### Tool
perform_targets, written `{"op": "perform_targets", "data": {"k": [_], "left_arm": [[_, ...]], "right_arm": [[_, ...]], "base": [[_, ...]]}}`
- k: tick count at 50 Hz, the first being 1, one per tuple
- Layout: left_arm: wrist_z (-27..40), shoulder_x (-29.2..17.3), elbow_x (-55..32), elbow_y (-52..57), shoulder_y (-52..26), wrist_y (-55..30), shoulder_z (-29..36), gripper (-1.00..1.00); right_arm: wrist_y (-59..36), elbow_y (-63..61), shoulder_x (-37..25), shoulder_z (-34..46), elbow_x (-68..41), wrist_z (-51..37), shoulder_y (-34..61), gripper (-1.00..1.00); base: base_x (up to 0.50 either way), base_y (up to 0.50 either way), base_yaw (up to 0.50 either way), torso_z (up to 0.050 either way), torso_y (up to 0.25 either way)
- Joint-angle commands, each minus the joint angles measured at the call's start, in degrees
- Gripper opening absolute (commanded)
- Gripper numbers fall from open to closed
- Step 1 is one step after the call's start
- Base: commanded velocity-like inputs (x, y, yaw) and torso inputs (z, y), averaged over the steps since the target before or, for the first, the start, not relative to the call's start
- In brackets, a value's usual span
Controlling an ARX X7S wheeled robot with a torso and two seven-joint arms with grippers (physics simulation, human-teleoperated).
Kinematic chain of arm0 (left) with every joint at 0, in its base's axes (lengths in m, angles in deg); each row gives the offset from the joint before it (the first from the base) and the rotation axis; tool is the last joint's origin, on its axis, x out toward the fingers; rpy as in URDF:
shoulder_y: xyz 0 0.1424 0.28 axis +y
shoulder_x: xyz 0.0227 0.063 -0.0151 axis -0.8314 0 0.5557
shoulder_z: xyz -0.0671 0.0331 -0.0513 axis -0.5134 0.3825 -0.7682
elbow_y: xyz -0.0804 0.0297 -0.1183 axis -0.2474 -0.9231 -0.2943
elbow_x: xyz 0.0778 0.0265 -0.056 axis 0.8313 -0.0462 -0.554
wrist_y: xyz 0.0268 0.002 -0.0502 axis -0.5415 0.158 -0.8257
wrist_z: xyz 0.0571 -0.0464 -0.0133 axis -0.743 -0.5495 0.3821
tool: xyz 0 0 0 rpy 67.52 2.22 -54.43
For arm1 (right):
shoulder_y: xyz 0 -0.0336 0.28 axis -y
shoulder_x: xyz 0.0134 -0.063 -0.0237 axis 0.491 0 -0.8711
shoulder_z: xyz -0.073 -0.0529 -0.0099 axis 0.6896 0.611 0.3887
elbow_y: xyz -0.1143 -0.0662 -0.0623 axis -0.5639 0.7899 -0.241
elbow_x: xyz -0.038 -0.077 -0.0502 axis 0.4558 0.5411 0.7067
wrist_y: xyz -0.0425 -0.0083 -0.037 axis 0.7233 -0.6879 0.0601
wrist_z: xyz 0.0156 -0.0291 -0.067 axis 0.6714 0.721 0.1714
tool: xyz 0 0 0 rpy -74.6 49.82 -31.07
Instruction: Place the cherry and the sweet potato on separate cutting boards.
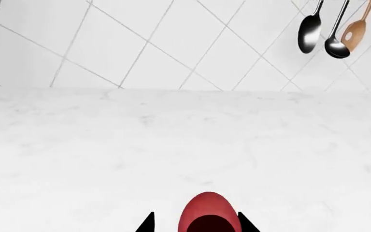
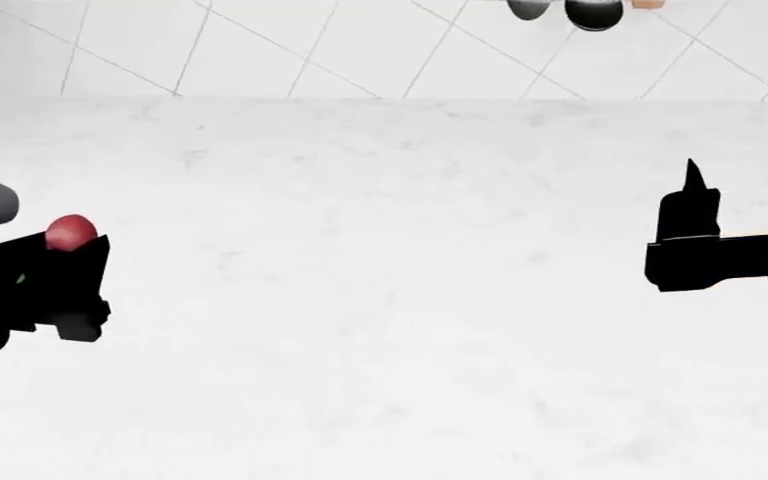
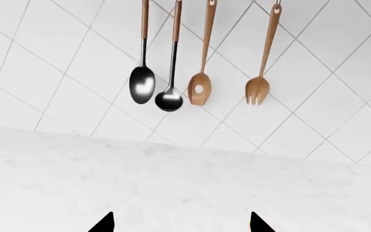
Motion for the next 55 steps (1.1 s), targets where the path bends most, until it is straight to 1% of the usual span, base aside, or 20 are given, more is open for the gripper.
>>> {"op": "perform_targets", "data": {"k": [1,14,34,39,46,55], "left_arm": [[0.3,0.0,0.0,-0.9,0.1,0.8,0.3,-1.00],[0.7,-0.1,-0.4,-0.5,0.3,0.7,0.2,-1.00],[1.4,-0.1,-0.9,-0.2,-0.1,0.5,0.2,-1.00],[1.1,-0.5,-0.9,-0.6,0.0,0.7,0.1,-1.00],[1.5,0.1,-0.6,-0.9,-0.9,0.7,0.8,-1.00],[1.1,-0.6,-0.7,-1.2,-0.6,1.0,0.6,-1.00]], "right_arm": [[0.1,0.0,0.0,-0.3,-0.1,0.1,-0.2,1.00],[1.1,-0.2,0.0,-1.1,-1.3,0.9,-0.7,1.00],[0.2,-0.2,0.1,-1.2,-2.1,1.1,-1.0,1.00],[0.3,0.0,0.1,-1.3,-2.1,0.9,-1.2,1.00],[-0.1,0.1,0.2,-1.2,-2.0,0.8,-1.2,1.00],[-0.3,-0.1,0.2,-1.3,-1.8,1.1,-1.3,1.00]], "base": [[0.00,0.50,0.00,0.000,0.000],[-0.01,0.50,0.00,0.000,0.000],[-0.28,0.50,0.00,0.000,0.000],[-0.14,0.50,0.00,0.000,0.000],[-0.07,0.50,0.00,0.000,0.000],[-0.01,0.50,0.00,0.000,0.000]]}}
